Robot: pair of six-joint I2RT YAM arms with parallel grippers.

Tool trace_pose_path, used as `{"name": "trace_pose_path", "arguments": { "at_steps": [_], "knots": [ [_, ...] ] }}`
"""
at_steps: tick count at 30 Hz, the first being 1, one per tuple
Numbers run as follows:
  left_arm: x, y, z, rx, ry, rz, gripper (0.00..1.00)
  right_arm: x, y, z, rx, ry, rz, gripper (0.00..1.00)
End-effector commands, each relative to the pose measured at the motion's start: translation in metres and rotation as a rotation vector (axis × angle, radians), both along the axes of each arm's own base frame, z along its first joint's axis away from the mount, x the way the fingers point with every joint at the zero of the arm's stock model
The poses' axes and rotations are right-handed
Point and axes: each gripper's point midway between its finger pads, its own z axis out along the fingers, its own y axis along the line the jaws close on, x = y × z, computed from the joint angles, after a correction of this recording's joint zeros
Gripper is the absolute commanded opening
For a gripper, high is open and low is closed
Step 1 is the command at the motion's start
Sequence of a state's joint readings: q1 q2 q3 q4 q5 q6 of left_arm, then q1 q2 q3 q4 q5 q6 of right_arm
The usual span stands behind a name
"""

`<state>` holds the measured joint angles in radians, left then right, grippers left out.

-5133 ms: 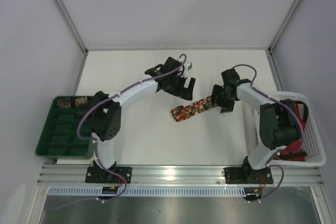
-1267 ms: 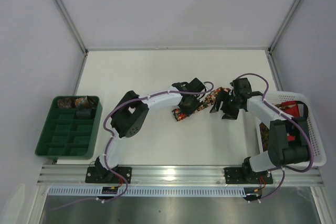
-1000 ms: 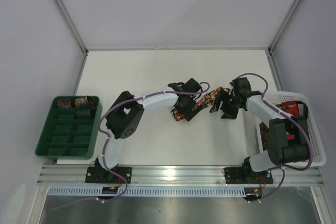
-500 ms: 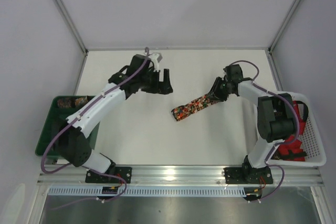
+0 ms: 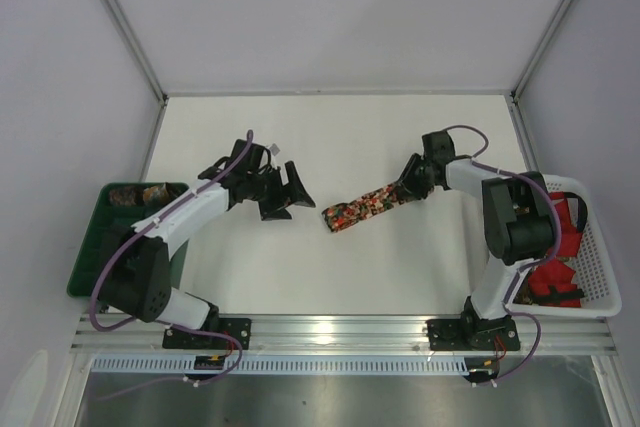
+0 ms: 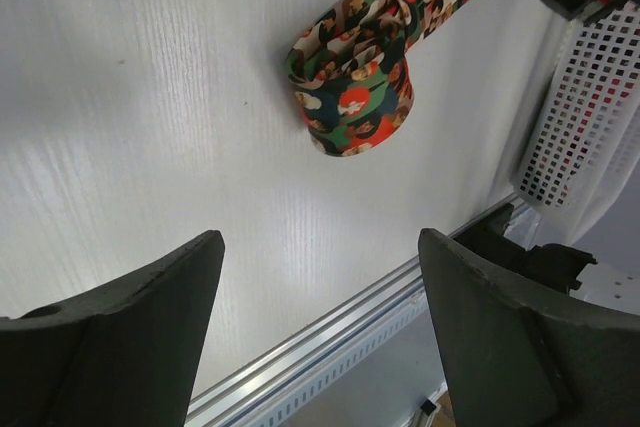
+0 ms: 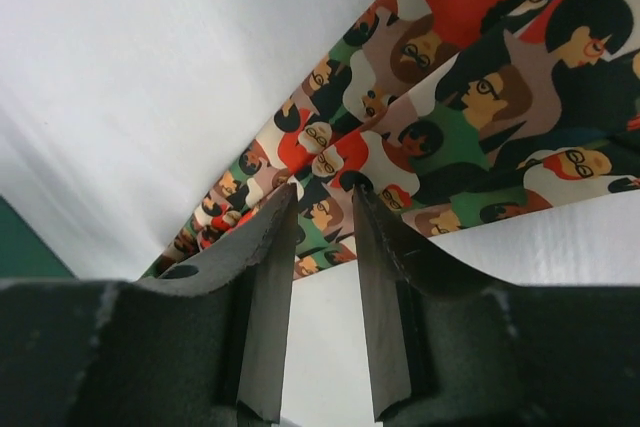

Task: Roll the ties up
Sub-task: Roll the tie

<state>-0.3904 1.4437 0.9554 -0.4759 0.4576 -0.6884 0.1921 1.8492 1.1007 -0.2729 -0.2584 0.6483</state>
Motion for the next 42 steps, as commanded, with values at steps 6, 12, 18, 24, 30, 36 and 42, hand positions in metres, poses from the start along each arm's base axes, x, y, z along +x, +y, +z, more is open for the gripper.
{"name": "trace_pose_path", "arguments": {
  "at_steps": [6, 12, 18, 24, 30, 36, 42],
  "knots": [
    [0.008, 0.011, -0.009, -0.032, 0.049, 0.047, 0.79, -0.054, 0.024, 0.008, 0.083, 0.088, -0.165, 0.37],
    [0.005, 0.013, -0.013, -0.048, 0.044, 0.033, 0.79, -0.027, 0.053, 0.064, -0.003, -0.13, 0.213, 0.5],
    [-0.002, -0.001, -0.014, -0.172, 0.028, -0.023, 0.76, -0.053, 0.127, 0.095, 0.23, -0.15, 0.607, 0.49],
    [-0.011, -0.006, -0.024, -0.218, 0.054, -0.047, 0.74, -0.081, 0.165, 0.091, 0.303, -0.104, 0.742, 0.49],
    [-0.013, -0.009, -0.034, -0.241, 0.067, -0.057, 0.74, -0.101, 0.174, 0.074, 0.28, -0.063, 0.79, 0.47],
    [-0.01, -0.011, -0.045, -0.251, 0.066, -0.056, 0.73, -0.109, 0.171, 0.06, 0.253, -0.034, 0.798, 0.46],
    [-0.008, -0.013, -0.049, -0.264, 0.056, -0.058, 0.73, -0.108, 0.168, 0.044, 0.226, -0.006, 0.784, 0.42]
  ]
}}
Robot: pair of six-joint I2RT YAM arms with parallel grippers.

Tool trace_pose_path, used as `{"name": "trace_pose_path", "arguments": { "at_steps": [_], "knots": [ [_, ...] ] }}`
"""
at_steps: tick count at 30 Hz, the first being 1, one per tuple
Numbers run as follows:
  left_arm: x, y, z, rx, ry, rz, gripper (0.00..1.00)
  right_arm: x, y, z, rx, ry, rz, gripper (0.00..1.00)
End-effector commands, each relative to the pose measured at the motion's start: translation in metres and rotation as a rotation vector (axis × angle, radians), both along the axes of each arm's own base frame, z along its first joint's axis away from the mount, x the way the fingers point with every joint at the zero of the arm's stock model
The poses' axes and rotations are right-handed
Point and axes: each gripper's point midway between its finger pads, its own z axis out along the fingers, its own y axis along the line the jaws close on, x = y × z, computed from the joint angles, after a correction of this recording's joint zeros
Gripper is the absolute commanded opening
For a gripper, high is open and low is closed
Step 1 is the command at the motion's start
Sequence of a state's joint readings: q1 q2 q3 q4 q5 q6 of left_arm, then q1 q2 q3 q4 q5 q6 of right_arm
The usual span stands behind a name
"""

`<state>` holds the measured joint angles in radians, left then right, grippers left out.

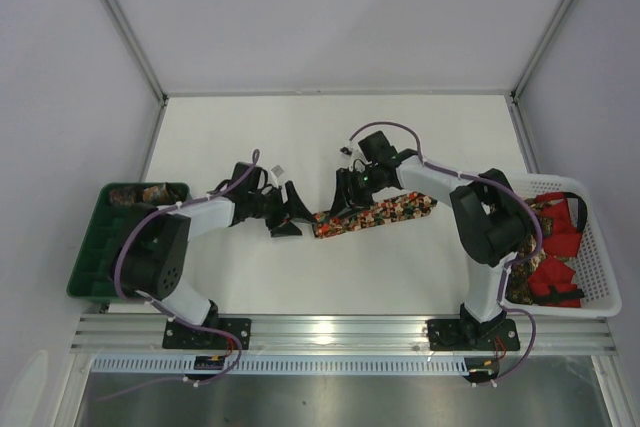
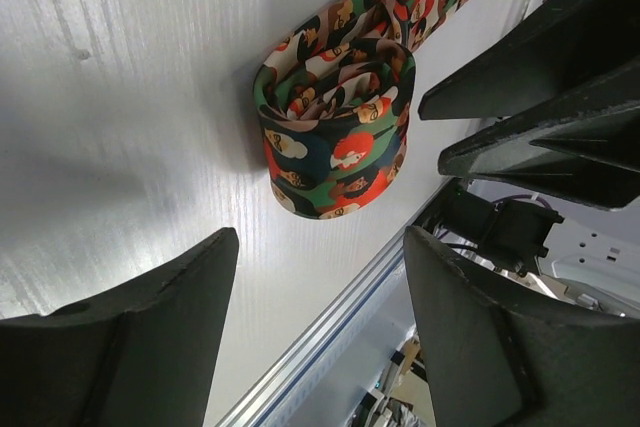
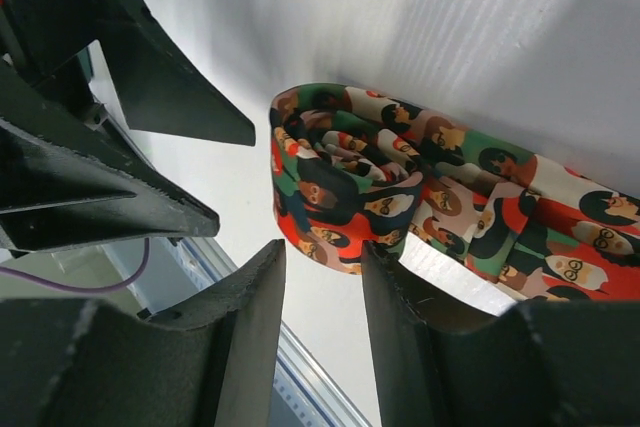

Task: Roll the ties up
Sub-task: Roll the tie

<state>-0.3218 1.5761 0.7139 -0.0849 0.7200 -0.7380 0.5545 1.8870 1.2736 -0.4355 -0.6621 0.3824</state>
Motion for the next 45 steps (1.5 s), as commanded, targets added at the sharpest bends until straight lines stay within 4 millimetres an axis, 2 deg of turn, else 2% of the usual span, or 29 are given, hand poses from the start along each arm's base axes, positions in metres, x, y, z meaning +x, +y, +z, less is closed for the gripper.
{"name": "trace_pose_path", "arguments": {
  "at_steps": [1, 9, 16, 21, 30, 41, 45],
  "knots": [
    [0.008, -0.006, 0.006, -0.059, -0.05, -0.006, 0.73, 0.0, 0.0, -0.01, -0.02, -0.01, 0.013, 0.42],
    [0.013, -0.012, -0.007, -0.069, -0.037, -0.018, 0.72, 0.001, -0.002, -0.023, -0.042, -0.002, 0.012, 0.34],
    [0.021, -0.023, -0.007, -0.095, -0.046, -0.025, 0.72, 0.001, -0.003, -0.025, -0.046, 0.003, -0.002, 0.3],
    [0.024, -0.038, -0.004, -0.109, -0.051, -0.057, 0.7, 0.002, -0.004, -0.03, -0.055, 0.005, -0.015, 0.25],
    [0.032, -0.053, 0.014, -0.103, -0.087, -0.088, 0.6, 0.004, -0.005, -0.033, -0.064, 0.005, -0.028, 0.21],
    [0.035, -0.075, 0.033, -0.109, -0.095, -0.109, 0.57, 0.011, -0.012, -0.037, -0.084, 0.008, -0.102, 0.19],
    [0.038, -0.084, 0.035, -0.101, -0.09, -0.111, 0.56, 0.018, -0.021, -0.036, -0.106, 0.018, -0.181, 0.19]
  ]
}}
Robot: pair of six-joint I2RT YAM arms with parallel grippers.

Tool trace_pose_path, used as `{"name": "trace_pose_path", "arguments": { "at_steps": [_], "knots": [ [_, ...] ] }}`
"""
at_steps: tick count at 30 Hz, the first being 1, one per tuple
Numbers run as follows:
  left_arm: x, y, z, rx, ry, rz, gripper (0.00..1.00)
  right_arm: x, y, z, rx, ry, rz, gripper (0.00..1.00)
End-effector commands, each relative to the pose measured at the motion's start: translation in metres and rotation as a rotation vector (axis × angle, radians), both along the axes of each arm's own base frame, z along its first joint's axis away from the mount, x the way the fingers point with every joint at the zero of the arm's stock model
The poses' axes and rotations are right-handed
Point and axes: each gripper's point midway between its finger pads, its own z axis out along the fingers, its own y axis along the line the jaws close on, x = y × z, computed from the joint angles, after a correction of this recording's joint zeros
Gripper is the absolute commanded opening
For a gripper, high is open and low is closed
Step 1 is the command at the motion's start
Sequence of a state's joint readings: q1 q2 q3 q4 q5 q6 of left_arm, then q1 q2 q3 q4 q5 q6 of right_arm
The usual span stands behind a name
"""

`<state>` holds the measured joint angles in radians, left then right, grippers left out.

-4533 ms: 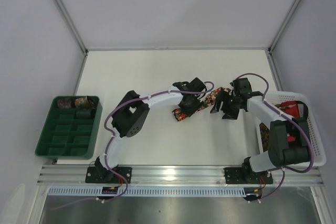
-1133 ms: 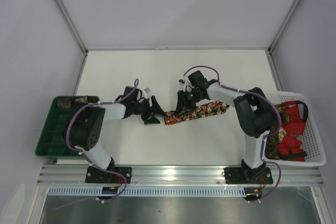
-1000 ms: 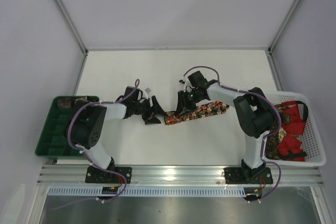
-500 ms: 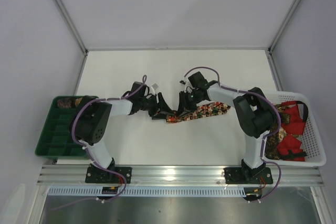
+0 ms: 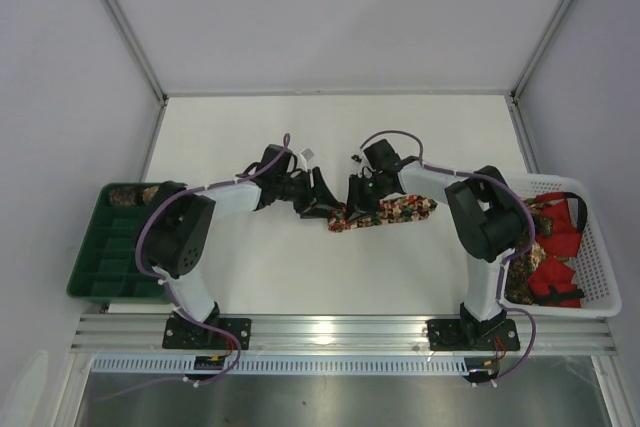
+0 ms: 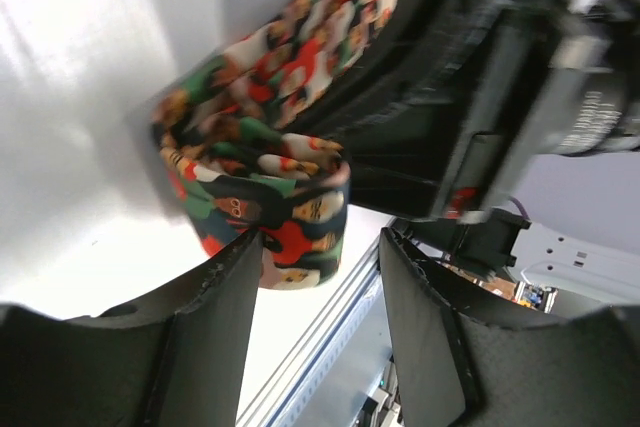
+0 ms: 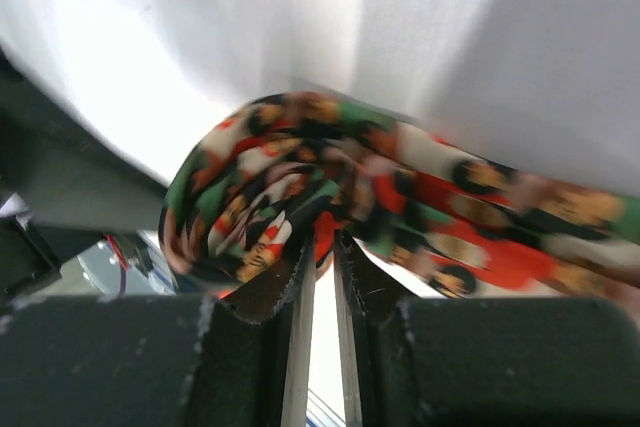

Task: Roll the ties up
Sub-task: Roll the tie

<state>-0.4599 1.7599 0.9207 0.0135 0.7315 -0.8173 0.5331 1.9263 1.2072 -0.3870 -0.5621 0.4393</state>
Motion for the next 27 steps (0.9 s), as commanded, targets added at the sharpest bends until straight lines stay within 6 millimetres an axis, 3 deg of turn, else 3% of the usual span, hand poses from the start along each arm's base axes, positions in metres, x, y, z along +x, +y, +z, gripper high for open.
{"name": "trace_pose_path", "arguments": {
  "at_steps": [1, 7, 12, 20, 24, 27],
  "knots": [
    [0.011, -0.02, 0.021, -0.03, -0.046, -0.015, 0.56, 0.012, -0.003, 0.008, -0.002, -0.034, -0.084, 0.18],
    [0.015, -0.033, 0.026, -0.022, -0.067, -0.02, 0.56, 0.019, -0.024, 0.017, -0.026, -0.039, -0.192, 0.19],
    [0.01, -0.039, 0.014, 0.003, -0.03, -0.039, 0.55, 0.023, -0.045, 0.024, -0.058, -0.031, -0.257, 0.19],
    [0.014, -0.054, 0.017, 0.003, -0.04, -0.054, 0.55, 0.027, -0.092, 0.033, -0.111, -0.065, -0.298, 0.2],
    [0.022, -0.069, 0.026, -0.024, -0.057, -0.066, 0.56, 0.023, -0.099, 0.041, -0.077, -0.088, -0.271, 0.21],
    [0.023, -0.076, 0.031, -0.049, -0.054, -0.074, 0.58, 0.022, -0.089, 0.053, -0.002, -0.096, -0.221, 0.27]
  ]
}}
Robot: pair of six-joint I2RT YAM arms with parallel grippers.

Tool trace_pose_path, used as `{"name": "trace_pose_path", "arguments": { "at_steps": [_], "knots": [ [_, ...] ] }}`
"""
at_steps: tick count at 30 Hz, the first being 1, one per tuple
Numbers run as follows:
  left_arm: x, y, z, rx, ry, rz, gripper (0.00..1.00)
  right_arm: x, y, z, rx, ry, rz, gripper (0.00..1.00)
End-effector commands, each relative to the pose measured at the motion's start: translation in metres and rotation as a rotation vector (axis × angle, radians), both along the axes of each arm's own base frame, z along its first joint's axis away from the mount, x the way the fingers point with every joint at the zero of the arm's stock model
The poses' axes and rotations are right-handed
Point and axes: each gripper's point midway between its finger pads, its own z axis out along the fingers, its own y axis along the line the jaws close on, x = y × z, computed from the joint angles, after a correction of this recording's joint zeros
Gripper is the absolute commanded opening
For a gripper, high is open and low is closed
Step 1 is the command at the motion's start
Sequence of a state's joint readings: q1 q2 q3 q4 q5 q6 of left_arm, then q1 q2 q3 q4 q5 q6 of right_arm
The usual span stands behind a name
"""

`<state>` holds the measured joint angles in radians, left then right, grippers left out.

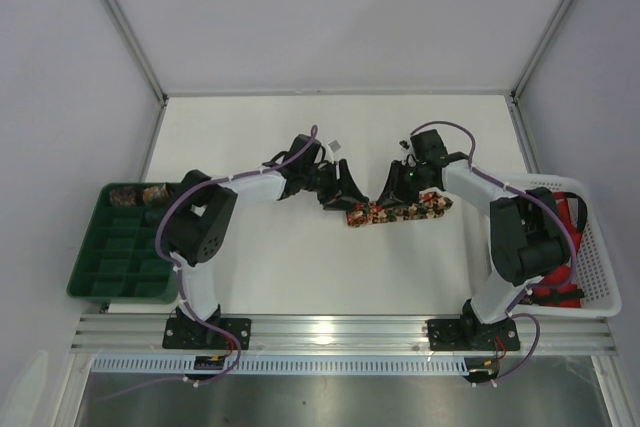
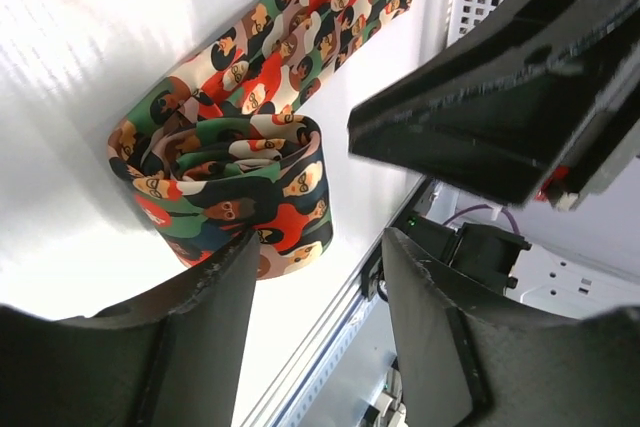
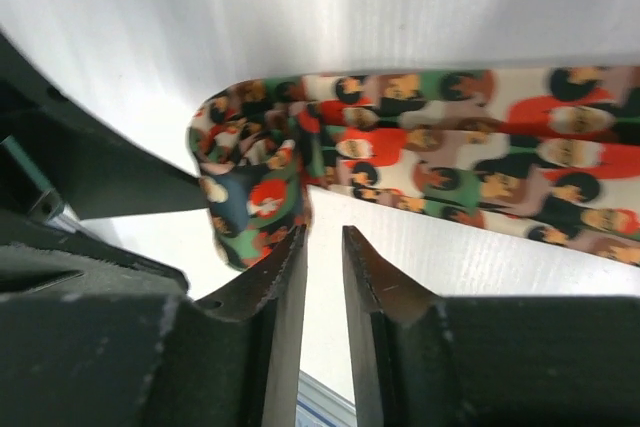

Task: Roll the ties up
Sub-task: Roll the tie

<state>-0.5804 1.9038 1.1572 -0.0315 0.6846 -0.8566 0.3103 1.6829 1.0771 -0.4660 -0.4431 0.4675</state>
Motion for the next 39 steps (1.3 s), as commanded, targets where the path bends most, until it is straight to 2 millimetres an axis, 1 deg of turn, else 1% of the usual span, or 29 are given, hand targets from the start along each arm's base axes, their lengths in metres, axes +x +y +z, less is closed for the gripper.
{"name": "trace_pose_path", "arguments": {
  "at_steps": [1, 2, 3, 5, 6, 10, 11, 13, 16, 17, 18, 22, 23, 24, 27, 28, 30, 31, 33, 34, 35, 39],
  "knots": [
    [0.007, -0.016, 0.019, -0.051, -0.028, -0.012, 0.59, -0.006, 0.013, 0.021, 0.092, -0.04, 0.097, 0.28],
    [0.007, -0.017, 0.021, -0.056, -0.029, -0.013, 0.62, -0.009, 0.019, 0.025, 0.127, -0.034, 0.116, 0.31],
    [0.009, -0.021, 0.027, -0.079, -0.051, -0.023, 0.64, -0.009, 0.02, 0.028, 0.142, -0.033, 0.112, 0.34],
    [0.007, -0.025, 0.029, -0.106, -0.038, -0.031, 0.66, -0.009, 0.021, 0.032, 0.152, -0.043, 0.112, 0.37],
    [0.007, -0.03, 0.035, -0.141, -0.054, -0.046, 0.67, -0.009, 0.022, 0.034, 0.153, -0.048, 0.114, 0.41],
    [0.011, -0.043, 0.046, -0.201, -0.044, -0.043, 0.67, -0.007, 0.011, 0.031, 0.121, -0.043, 0.088, 0.45],
    [0.01, -0.046, 0.042, -0.198, -0.036, -0.047, 0.67, -0.006, 0.008, 0.03, 0.112, -0.039, 0.076, 0.45],
    [0.012, -0.051, 0.047, -0.208, -0.035, -0.058, 0.67, -0.005, -0.005, 0.025, 0.077, -0.017, 0.043, 0.46],
    [0.012, -0.06, 0.044, -0.216, -0.025, -0.069, 0.66, -0.004, -0.014, 0.026, 0.071, -0.028, 0.036, 0.46],
    [0.009, -0.063, 0.043, -0.219, -0.022, -0.08, 0.66, -0.003, -0.016, 0.028, 0.073, -0.032, 0.033, 0.46],
    [0.008, -0.065, 0.038, -0.216, -0.015, -0.082, 0.66, -0.003, -0.017, 0.028, 0.077, -0.034, 0.037, 0.46],
    [0.008, -0.068, 0.036, -0.222, -0.02, -0.09, 0.65, -0.006, -0.006, 0.029, 0.146, -0.02, 0.082, 0.46],
    [0.009, -0.067, 0.034, -0.208, -0.02, -0.082, 0.65, -0.007, -0.005, 0.029, 0.155, -0.016, 0.081, 0.47],
    [0.011, -0.067, 0.038, -0.208, -0.036, -0.084, 0.65, -0.005, -0.004, 0.03, 0.165, -0.03, 0.083, 0.47],
    [0.017, -0.063, 0.043, -0.178, -0.068, -0.069, 0.64, -0.007, -0.001, 0.028, 0.184, -0.017, 0.091, 0.5],
    [0.018, -0.061, 0.055, -0.179, -0.101, -0.062, 0.64, -0.007, 0.0, 0.026, 0.188, -0.01, 0.095, 0.5],
    [0.024, -0.052, 0.06, -0.141, -0.138, -0.04, 0.65, -0.009, 0.001, 0.024, 0.193, -0.006, 0.096, 0.5],
    [0.025, -0.049, 0.068, -0.141, -0.156, -0.036, 0.65, -0.009, 0.002, 0.024, 0.202, -0.005, 0.098, 0.5],
    [0.03, -0.04, 0.075, -0.13, -0.179, -0.025, 0.66, -0.01, 0.005, 0.022, 0.21, -0.001, 0.115, 0.51],
    [0.028, -0.035, 0.074, -0.113, -0.161, -0.02, 0.67, -0.012, 0.008, 0.02, 0.219, 0.008, 0.125, 0.51],
    [0.031, -0.028, 0.078, -0.111, -0.166, -0.008, 0.67, -0.012, 0.01, 0.019, 0.223, 0.014, 0.134, 0.51],
    [0.031, -0.006, 0.078, -0.088, -0.156, 0.03, 0.66, -0.013, 0.018, 0.014, 0.223, 0.016, 0.16, 0.53]
  ]
}}
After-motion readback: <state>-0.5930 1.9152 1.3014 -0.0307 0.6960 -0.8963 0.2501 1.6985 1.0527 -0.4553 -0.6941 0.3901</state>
